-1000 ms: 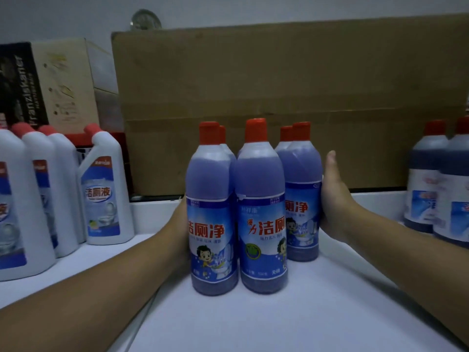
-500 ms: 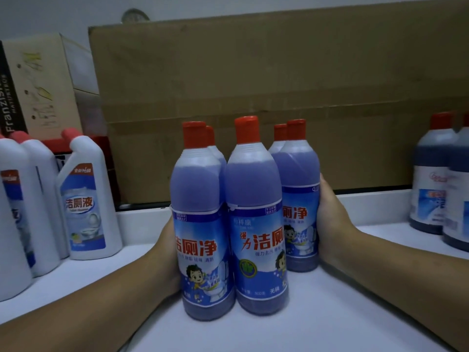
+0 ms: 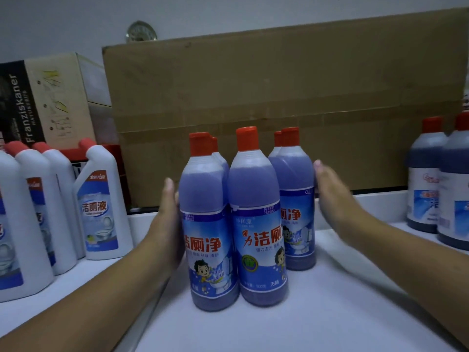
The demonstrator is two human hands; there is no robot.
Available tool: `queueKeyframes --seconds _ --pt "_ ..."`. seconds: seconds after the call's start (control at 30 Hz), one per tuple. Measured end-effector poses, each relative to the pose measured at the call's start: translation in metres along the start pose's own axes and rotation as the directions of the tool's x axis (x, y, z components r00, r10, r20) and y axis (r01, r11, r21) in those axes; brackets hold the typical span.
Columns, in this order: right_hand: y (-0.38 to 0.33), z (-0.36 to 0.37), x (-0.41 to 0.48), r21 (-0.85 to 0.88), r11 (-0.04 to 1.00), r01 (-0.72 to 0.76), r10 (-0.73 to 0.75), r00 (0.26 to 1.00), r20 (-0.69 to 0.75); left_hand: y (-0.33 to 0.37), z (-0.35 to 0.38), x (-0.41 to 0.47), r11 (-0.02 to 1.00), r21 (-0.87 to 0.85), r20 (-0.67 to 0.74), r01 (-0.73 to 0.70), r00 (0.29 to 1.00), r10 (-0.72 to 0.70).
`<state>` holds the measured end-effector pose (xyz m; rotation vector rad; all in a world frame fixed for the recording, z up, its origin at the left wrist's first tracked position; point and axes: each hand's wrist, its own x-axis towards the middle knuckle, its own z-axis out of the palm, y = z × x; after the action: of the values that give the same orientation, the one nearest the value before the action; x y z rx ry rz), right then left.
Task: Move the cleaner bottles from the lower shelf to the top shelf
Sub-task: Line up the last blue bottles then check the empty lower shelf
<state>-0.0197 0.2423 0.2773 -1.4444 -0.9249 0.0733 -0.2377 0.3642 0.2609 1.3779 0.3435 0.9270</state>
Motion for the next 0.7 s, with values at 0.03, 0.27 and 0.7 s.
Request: queueKeyframes --seconds 0.03,0.27,0.7 --pt "-0.008 -0.008 -0.003 -0.107 0.986 0.124 -0.131 0.99 -0.059 0.006 -0.003 0.0 0.994 0.055 0.026 -0.094 0.995 0.093" --pt "-0.042 -0.015 -0.048 -0.316 0.496 0.809 -0.817 0.558 0.145 0.015 -0.004 -0.015 0.916 0.335 0.33 -0.22 0.938 0.105" --pt "-0.016 0.011 -0.062 -0.4 0.293 0.868 -0.716 0.476 0.51 0.002 0.005 -0.018 0.892 0.335 0.231 -0.305 0.944 0.236"
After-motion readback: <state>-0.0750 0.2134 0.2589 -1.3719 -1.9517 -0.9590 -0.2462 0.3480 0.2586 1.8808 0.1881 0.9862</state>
